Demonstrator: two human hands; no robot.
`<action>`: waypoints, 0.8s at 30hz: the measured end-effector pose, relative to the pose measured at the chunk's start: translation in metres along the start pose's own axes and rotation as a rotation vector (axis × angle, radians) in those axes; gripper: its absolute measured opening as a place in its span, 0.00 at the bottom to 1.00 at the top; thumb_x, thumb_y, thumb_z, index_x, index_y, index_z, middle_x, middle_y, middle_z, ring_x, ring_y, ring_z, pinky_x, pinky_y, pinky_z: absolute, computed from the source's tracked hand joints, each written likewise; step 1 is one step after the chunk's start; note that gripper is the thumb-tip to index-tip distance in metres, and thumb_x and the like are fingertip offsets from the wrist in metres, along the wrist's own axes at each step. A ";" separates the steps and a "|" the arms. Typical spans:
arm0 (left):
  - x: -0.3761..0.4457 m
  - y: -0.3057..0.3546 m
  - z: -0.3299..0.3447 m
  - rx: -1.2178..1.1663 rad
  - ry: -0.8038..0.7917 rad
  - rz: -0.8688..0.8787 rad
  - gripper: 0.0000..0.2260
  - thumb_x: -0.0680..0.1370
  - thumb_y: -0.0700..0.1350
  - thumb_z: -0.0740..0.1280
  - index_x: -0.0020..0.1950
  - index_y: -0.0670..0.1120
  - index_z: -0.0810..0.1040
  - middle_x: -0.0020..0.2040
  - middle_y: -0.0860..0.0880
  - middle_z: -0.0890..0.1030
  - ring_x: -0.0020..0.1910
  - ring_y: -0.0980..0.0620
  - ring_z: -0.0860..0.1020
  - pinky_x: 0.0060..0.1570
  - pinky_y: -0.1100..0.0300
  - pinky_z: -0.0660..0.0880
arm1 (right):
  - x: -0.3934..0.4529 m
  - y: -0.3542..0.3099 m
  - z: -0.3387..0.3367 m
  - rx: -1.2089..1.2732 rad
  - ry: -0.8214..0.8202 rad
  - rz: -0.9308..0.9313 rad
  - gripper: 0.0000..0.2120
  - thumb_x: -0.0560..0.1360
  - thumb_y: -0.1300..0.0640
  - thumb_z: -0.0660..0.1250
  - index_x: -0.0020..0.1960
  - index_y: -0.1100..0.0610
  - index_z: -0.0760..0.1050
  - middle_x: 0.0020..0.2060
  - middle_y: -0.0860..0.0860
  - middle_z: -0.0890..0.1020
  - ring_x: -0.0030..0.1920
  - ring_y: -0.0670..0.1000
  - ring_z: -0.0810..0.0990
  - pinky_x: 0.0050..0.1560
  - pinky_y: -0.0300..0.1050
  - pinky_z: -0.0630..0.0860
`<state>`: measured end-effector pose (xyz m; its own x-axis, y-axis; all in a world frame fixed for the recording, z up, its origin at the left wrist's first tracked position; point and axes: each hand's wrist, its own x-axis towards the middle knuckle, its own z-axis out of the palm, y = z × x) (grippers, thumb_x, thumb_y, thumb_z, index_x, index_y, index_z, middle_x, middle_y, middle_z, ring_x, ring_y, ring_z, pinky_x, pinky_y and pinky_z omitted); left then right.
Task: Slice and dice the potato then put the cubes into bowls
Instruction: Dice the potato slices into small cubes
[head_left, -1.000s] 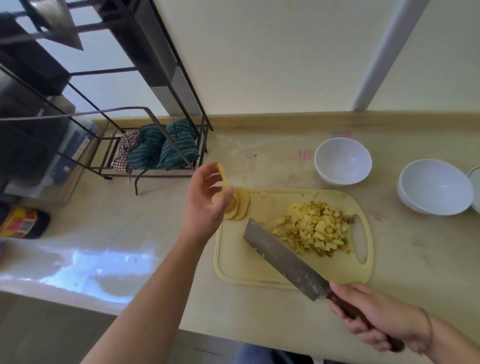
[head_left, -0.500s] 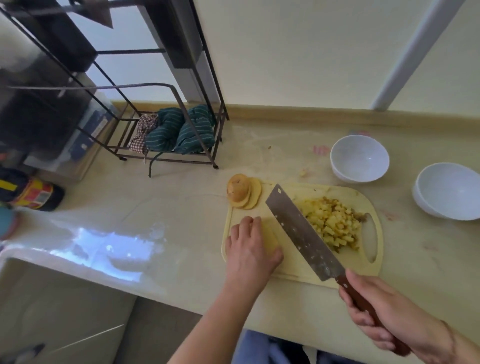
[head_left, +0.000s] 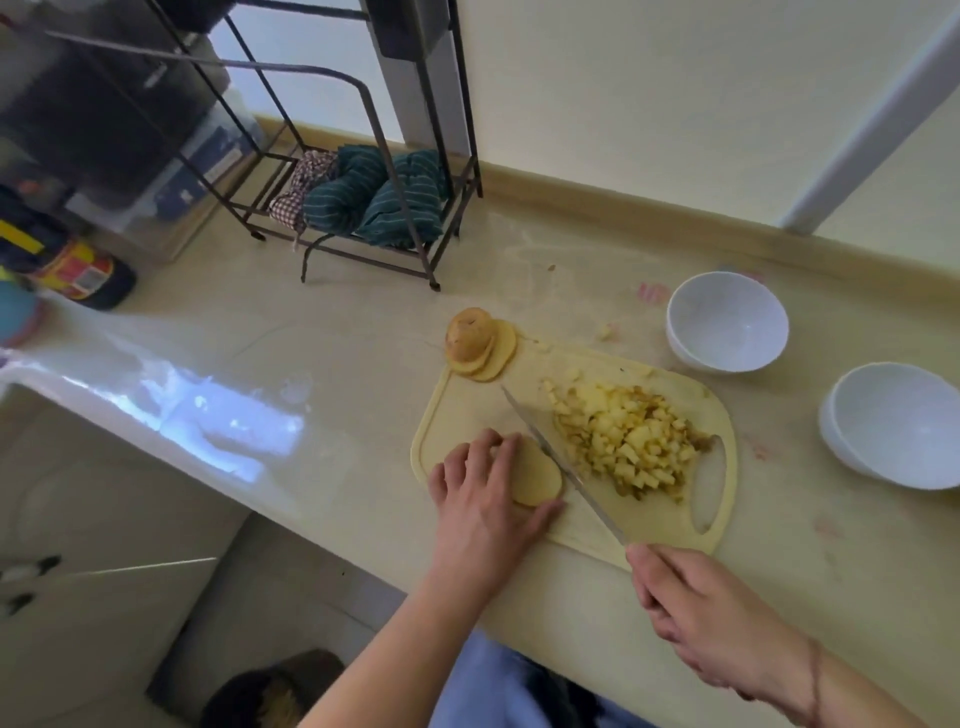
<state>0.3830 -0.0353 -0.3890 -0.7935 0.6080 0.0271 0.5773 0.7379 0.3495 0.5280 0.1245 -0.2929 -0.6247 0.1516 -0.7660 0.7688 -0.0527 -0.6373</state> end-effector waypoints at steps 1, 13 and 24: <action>-0.003 0.000 0.002 -0.007 0.021 -0.002 0.34 0.75 0.72 0.60 0.72 0.50 0.71 0.68 0.48 0.73 0.64 0.44 0.68 0.63 0.41 0.71 | 0.001 0.002 -0.004 -0.024 -0.001 -0.015 0.21 0.79 0.41 0.55 0.38 0.56 0.66 0.24 0.49 0.62 0.21 0.47 0.57 0.21 0.36 0.55; 0.002 -0.012 0.014 -0.171 0.209 0.369 0.16 0.79 0.50 0.71 0.57 0.38 0.84 0.59 0.40 0.81 0.62 0.40 0.77 0.61 0.46 0.76 | 0.011 0.007 -0.018 -0.206 -0.033 -0.185 0.24 0.68 0.31 0.55 0.33 0.53 0.69 0.22 0.46 0.68 0.25 0.43 0.66 0.29 0.38 0.63; 0.003 -0.009 0.012 -0.156 0.143 0.337 0.17 0.80 0.50 0.68 0.60 0.39 0.84 0.61 0.41 0.81 0.63 0.37 0.77 0.61 0.44 0.75 | 0.008 -0.003 -0.022 -0.352 -0.005 -0.218 0.22 0.72 0.38 0.54 0.35 0.57 0.68 0.23 0.44 0.72 0.27 0.44 0.72 0.30 0.32 0.65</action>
<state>0.3779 -0.0368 -0.4029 -0.5901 0.7532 0.2907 0.7822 0.4441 0.4370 0.5233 0.1475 -0.2953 -0.7782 0.1172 -0.6170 0.6176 0.3209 -0.7180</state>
